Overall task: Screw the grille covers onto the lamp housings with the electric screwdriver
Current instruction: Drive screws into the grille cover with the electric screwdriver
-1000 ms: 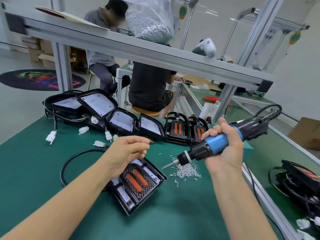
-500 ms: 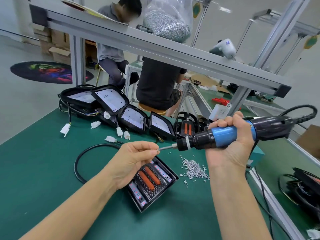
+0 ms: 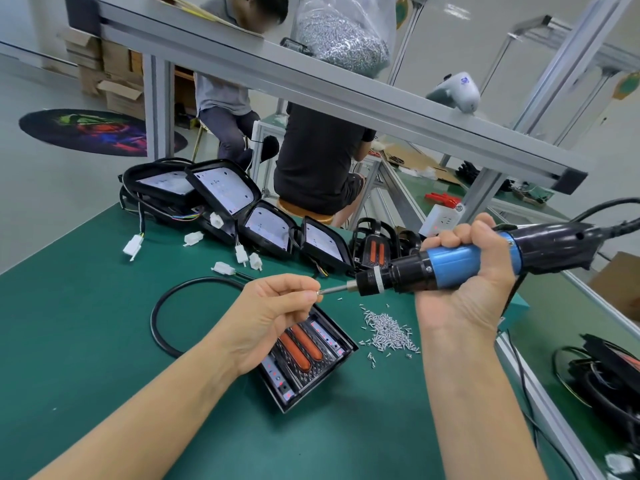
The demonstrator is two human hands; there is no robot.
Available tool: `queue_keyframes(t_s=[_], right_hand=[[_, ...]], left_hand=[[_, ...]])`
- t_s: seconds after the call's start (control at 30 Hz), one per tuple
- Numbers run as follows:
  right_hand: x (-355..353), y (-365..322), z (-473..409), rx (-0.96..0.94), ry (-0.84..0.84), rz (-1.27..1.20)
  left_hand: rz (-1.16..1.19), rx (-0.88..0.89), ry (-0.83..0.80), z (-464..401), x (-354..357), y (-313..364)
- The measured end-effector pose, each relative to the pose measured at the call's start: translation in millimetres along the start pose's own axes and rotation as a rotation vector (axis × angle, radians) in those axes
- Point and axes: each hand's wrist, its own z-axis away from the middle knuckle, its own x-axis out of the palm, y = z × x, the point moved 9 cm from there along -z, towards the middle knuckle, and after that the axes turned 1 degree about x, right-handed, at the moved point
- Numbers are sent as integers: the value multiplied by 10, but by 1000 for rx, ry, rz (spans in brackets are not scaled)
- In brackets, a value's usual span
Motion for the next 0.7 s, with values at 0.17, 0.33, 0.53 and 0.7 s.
queue_keyframes(t_s=[0.17, 0.33, 0.53, 0.7], right_hand=[[14, 3, 20, -40, -28, 13], [-13, 63, 71, -16, -52, 25], [-39, 150, 135, 101, -104, 150], [-201, 176, 97, 118, 35, 96]], left_hand=[[-33, 44, 64, 6, -41, 17], [-70, 111, 122, -1, -102, 77], [-79, 115, 156, -22, -195, 43], [-182, 139, 130, -18, -196, 22]])
